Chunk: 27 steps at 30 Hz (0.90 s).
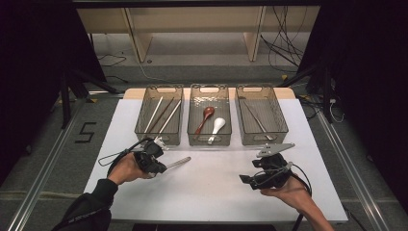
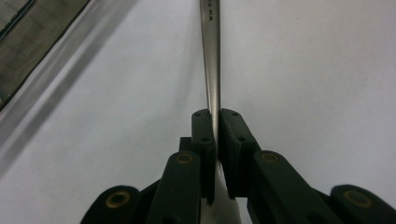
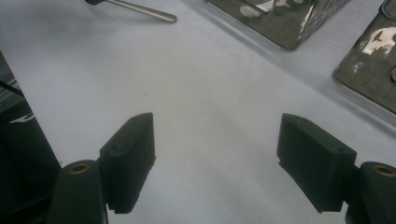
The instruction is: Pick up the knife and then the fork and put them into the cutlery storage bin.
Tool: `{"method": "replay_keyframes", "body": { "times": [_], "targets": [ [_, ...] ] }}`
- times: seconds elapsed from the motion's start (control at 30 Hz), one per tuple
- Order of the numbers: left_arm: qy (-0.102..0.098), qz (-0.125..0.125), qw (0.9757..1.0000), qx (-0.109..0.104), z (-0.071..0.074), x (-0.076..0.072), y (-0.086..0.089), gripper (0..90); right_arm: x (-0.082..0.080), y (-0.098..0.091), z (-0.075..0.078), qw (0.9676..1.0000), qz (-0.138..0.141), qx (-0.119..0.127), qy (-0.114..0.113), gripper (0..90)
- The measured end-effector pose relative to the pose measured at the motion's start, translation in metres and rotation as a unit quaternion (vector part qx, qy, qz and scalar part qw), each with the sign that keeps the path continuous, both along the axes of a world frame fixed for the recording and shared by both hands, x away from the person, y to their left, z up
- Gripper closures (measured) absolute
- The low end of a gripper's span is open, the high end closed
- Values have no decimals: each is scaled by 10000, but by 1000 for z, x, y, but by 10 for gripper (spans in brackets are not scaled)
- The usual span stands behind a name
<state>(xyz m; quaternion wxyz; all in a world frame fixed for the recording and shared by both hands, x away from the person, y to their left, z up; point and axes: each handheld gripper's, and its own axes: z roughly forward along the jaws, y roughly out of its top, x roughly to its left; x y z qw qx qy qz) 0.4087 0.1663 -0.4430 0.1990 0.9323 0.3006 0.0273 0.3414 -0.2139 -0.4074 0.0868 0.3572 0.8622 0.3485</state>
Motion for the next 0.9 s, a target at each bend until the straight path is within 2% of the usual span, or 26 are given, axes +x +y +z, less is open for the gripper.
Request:
{"method": "replay_keyframes", "body": {
  "times": [0.13, 0.27, 0.37, 0.53, 0.67, 0.9],
  "targets": [
    [-4, -47, 9999, -95, 5, -2, 0, 843, 0, 0, 0, 10000, -4, 6, 5, 287],
    [-30, -111, 9999, -97, 9, -6, -4, 843, 0, 0, 0, 10000, 2, 0, -2, 287],
    [-53, -149, 9996, -215, 14, -11, -8, 843, 0, 0, 0, 10000, -2, 7, -4, 287],
    [-62, -425, 9986, -314, 22, -21, -19, 843, 0, 3, 1, 10000, 22, 23, -10, 287],
    [-107, -643, 9970, -412, 27, -31, -31, 842, 0, 9, 3, 9998, 148, 40, -94, 287],
    [-1, -1010, 9932, -580, 31, -45, -51, 842, -4, 27, 7, 9981, 570, -89, -236, 287]
  ]
}}
